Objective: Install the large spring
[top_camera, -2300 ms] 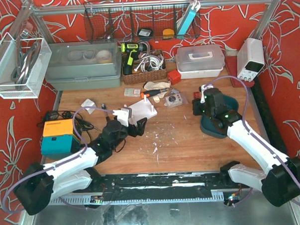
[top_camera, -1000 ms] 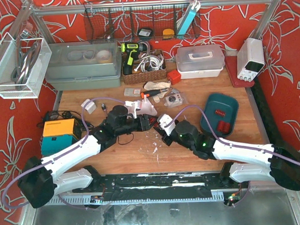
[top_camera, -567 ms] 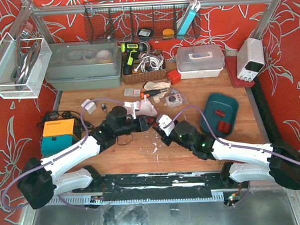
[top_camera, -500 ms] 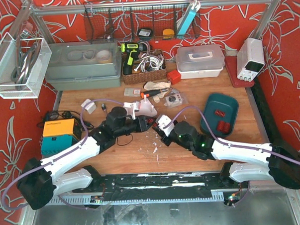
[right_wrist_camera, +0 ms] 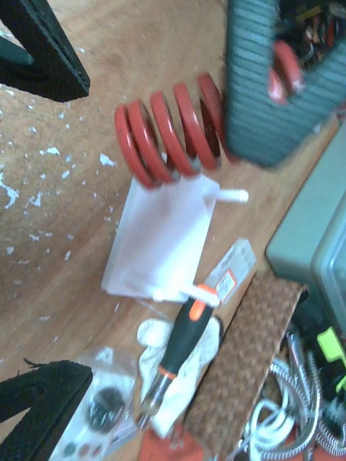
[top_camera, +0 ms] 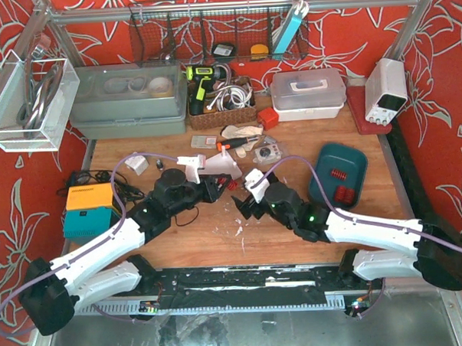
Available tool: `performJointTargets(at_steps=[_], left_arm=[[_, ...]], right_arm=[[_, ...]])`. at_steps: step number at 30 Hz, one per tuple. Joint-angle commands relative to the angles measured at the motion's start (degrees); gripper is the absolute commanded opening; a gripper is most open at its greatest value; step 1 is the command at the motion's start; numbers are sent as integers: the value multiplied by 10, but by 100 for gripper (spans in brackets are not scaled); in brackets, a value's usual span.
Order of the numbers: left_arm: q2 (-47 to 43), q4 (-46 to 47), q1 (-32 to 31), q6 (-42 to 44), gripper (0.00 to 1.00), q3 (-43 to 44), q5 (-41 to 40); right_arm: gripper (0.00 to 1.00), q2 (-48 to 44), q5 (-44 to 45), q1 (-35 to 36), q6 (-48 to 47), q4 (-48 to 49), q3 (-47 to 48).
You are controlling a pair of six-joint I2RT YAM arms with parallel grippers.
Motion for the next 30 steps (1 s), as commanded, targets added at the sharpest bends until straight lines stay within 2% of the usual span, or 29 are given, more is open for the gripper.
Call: performJointTargets(at_steps=[1,5,10,15,18,30], left_arm=[[-6,-30,5,74,0,21,-122],[-4,-39,8,120,0,21,-225],[24,-33,35,169,0,21,-337],[81,-31,111,171,0,28,-325],[97,-13,137,175,0,26,-315],[196,10,148,235,0,74,-325]], right_arm=[[99,-23,111,-4,60,-149,77],[99,-23,178,-10,82,-253,121],[99,-30,208,-18,76,-223,81],[99,-29,215,-24,74,-207,59],[99,-30,222,-26,73,-196,47],[99,-21,207,-33,75,-183,38]])
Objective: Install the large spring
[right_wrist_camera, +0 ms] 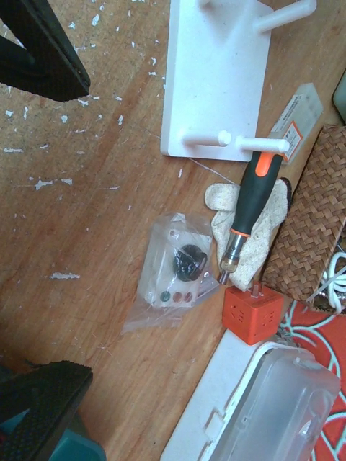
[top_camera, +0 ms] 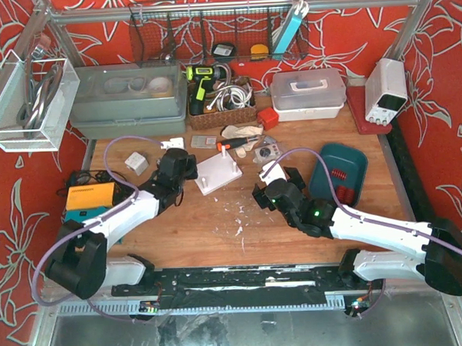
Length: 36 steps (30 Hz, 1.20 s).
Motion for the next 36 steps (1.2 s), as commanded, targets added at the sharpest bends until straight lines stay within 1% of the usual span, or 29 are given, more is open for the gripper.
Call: performJointTargets(at_steps=[1,11,25,36], left_arm=[[22,39,3,24,0,28,-13],[62,59,3,28,0,41,9],[116,72,3,47,0,55,-3],[155,48,3,50,0,80,-5]], right_arm=[[99,5,9,-6,9,6,-2],[99,9,5,-7,6,5,0],[99,19,-1,-9,5,3,3],[99,26,-1,-10,4,2,5]])
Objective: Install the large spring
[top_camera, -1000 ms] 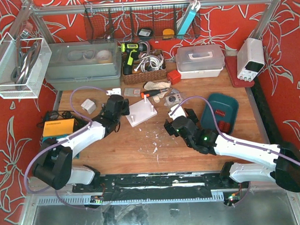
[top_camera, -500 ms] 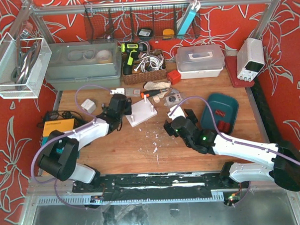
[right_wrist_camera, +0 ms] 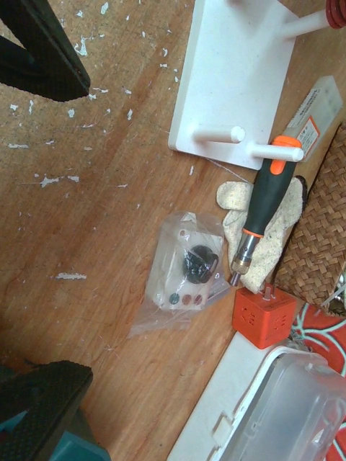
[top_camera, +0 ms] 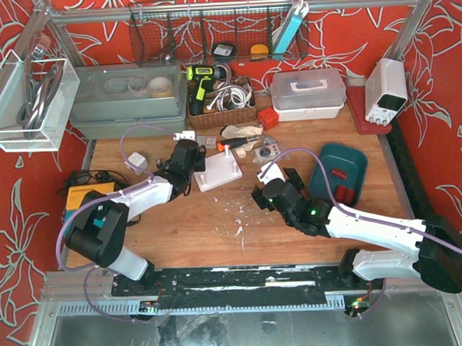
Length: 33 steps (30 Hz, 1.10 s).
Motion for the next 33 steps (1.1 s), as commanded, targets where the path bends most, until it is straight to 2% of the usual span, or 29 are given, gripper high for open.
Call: performJointTargets(at_steps=[1,4,9,21,33], left_arm=[[11,-18,3,4,0,14,-4],[-4,-36,3,0,0,24,-6],[-28,-14,3,5,0,28,-11],[44,-32,3,6,1,49,-11],[17,-58,3,7,2,61,-21]], right_arm=[[99,7,2,-4,4,0,6],[99,11,2,-5,4,0,7],[99,17,0,-6,4,-1,11],[99,21,5,-9,3,-5,11],[99,30,5,-11,3,-8,16]])
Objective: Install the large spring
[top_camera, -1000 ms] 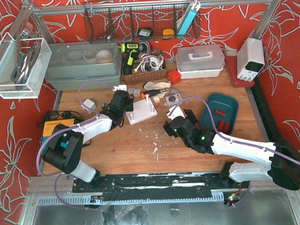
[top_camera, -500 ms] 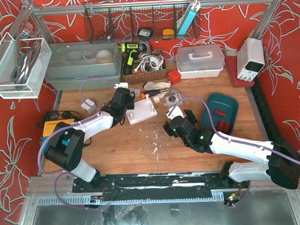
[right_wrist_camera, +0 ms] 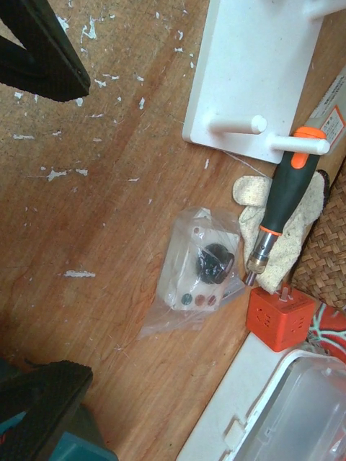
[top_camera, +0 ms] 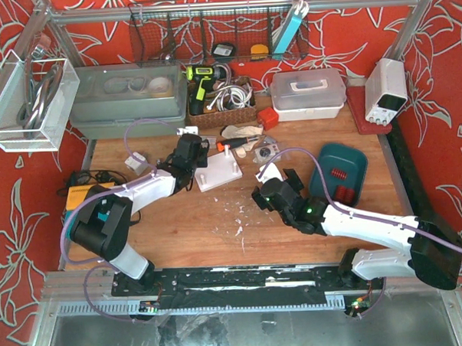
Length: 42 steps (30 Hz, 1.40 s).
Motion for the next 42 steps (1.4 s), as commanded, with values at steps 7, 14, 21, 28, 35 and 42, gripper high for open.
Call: performJointTargets(at_steps=[7,14,21,28,35,42], left_arm=[[-31,-22,2,-3,4,-15,-24],[-4,-2,7,-3,7,-16,-19],[21,-8,8,-9,16,-8,-17],[8,-24,7,-25,49,-14,-17],[-45,-59,7,-41,68,-14,2],[-162,-26,-21,-78,87,-91,117]], right_arm=[[99,4,2,-4,4,-8,15],[99,6,2,-4,4,-9,16],[99,7,2,-5,5,-8,17],[99,11,0,-6,7,-9,17],[99,6,9,-11,29,-17,19],[99,-24,-79,-110,172,-98,36]])
